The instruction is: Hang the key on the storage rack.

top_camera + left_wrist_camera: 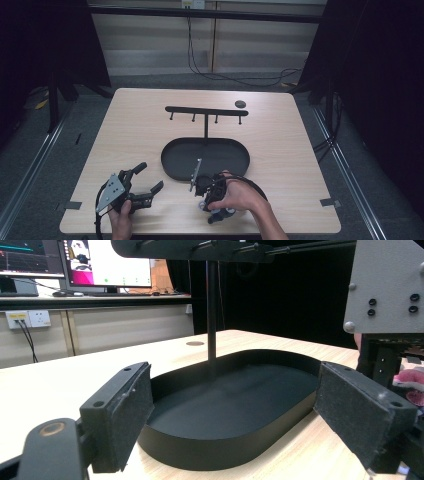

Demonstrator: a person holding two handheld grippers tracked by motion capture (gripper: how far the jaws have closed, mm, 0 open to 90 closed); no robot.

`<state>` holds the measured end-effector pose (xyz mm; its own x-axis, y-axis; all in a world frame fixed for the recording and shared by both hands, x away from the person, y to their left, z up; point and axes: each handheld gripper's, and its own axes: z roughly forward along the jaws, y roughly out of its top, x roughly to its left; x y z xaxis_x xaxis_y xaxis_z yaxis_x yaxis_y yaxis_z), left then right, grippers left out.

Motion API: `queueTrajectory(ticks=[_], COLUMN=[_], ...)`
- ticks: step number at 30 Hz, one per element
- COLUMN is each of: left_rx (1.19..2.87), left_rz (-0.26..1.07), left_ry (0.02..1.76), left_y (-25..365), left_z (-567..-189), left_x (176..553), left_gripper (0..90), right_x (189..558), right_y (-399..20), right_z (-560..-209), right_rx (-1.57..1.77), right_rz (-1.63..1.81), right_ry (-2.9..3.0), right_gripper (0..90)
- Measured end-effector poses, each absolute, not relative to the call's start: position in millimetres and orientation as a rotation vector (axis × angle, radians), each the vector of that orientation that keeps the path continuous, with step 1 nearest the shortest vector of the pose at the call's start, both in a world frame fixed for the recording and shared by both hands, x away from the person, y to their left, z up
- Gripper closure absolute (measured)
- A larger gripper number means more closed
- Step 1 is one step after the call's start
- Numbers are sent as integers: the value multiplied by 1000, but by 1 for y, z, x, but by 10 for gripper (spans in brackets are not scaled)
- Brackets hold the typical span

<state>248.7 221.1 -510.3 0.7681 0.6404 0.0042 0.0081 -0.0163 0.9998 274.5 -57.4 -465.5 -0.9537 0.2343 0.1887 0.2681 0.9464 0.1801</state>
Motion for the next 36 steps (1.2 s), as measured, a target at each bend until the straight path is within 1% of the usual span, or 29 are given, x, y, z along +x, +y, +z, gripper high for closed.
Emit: queueTrajectory(ticks=[2, 4, 8, 16, 21, 26, 36], left_rx=[1520, 1520, 1521, 1522, 1522, 1520, 1520], left_rz=[544, 543, 545, 545, 545, 544, 543], left_ry=[547, 547, 546, 546, 547, 547, 547], left_y=[221, 221, 221, 221, 221, 221, 221], left_z=[-510, -510, -510, -510, -510, -510, -510], left_x=[249, 249, 249, 249, 249, 249, 249], left_gripper=[154, 155, 154, 154, 154, 154, 154], right_x=[274, 273, 273, 280, 276, 275, 281], right_y=[-58, -58, -58, -60, -58, -58, -62], right_z=[-466, -466, -466, -465, -465, -465, -462], right_rx=[-370, -349, -343, -406, -352, -353, -394], right_rz=[-299, -270, -240, -182, -172, -166, -200], right_ry=[-2935, -2941, -2945, -2977, -2996, -2995, -2958], right_gripper=[752, 800, 839, 841, 834, 862, 867])
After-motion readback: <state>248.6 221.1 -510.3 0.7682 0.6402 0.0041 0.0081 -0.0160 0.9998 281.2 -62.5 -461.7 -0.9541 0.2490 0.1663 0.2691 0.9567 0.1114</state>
